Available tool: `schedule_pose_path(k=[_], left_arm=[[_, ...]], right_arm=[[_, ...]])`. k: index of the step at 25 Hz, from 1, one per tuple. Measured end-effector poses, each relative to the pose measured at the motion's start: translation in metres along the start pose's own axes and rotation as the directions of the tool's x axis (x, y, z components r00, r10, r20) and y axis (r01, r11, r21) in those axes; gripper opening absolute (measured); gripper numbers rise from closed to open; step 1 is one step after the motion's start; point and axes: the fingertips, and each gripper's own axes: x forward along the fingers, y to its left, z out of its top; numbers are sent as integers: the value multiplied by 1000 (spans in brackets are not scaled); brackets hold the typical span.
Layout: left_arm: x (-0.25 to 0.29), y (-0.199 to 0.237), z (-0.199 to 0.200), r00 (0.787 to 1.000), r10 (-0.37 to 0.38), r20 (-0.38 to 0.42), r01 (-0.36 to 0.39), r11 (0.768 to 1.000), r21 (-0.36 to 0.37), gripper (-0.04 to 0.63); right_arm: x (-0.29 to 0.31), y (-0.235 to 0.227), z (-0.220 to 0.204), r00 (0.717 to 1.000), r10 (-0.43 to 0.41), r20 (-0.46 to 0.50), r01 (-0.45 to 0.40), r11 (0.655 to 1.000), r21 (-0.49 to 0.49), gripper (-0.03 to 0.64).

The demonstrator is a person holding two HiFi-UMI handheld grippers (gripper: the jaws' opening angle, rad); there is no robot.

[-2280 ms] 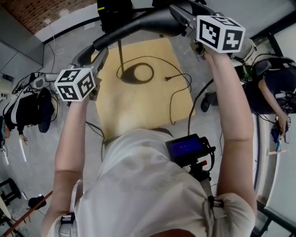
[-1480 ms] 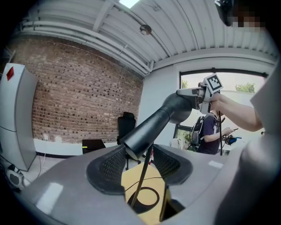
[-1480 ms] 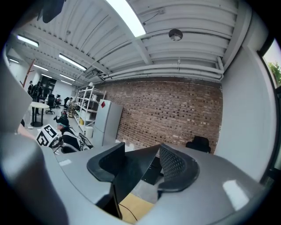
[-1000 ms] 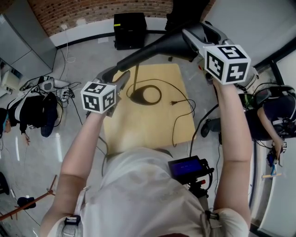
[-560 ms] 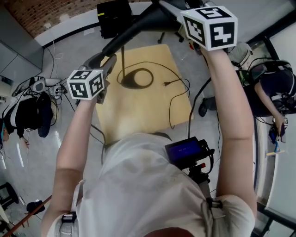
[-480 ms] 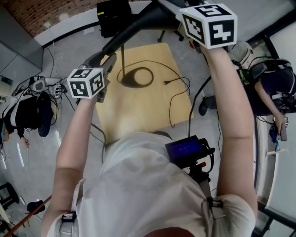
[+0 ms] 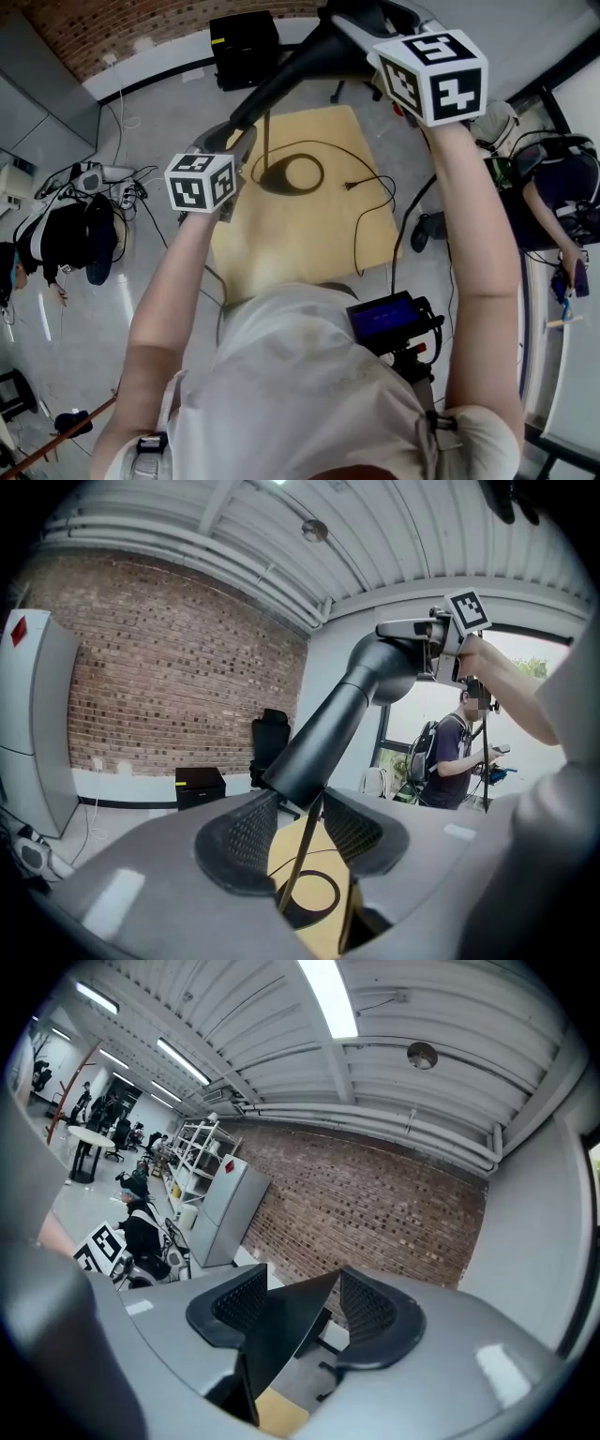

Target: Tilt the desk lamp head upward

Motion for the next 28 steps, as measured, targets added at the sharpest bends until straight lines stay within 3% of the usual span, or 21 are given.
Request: schedule_pose_path(k=[20,28], left_arm=[[15,-4,0,999,-31,-26,31,999,-13,141],[-7,-14,-6,998,-67,-22,67,998,-18,141]], right_arm=[[10,16,29,1000,1,3,-1,995,-100,250],[-10,36,39,1000,-23,-6,22,993,-116,252]])
